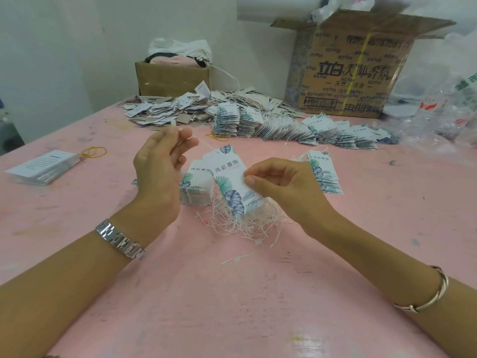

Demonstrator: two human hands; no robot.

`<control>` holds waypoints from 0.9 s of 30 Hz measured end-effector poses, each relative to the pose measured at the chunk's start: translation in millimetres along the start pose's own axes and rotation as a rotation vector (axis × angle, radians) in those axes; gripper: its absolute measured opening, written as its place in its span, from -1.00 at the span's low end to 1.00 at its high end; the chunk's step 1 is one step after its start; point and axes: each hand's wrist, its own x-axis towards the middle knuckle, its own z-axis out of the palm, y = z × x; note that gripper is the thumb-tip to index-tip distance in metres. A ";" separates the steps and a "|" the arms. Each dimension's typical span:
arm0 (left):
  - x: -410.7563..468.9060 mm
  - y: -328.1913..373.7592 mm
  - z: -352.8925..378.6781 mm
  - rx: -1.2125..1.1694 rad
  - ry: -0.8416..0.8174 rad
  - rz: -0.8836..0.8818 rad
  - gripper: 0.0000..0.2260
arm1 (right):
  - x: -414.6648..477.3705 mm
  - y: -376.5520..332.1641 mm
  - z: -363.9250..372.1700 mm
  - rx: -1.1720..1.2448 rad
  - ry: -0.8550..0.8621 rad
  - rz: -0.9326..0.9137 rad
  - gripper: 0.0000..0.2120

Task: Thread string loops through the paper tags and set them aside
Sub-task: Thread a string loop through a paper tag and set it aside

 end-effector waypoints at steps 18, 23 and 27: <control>-22.2 -18.5 3.0 0.691 -0.443 0.353 -0.88 | 54.8 36.6 -126.5 -0.451 0.421 0.078 -0.80; -23.2 -19.5 3.4 0.725 -0.460 0.389 -0.86 | 56.7 55.7 -151.7 -0.489 0.499 0.147 -0.80; -24.5 -19.5 3.7 0.736 -0.470 0.395 -0.88 | 55.2 63.2 -159.7 -0.514 0.526 0.203 -0.80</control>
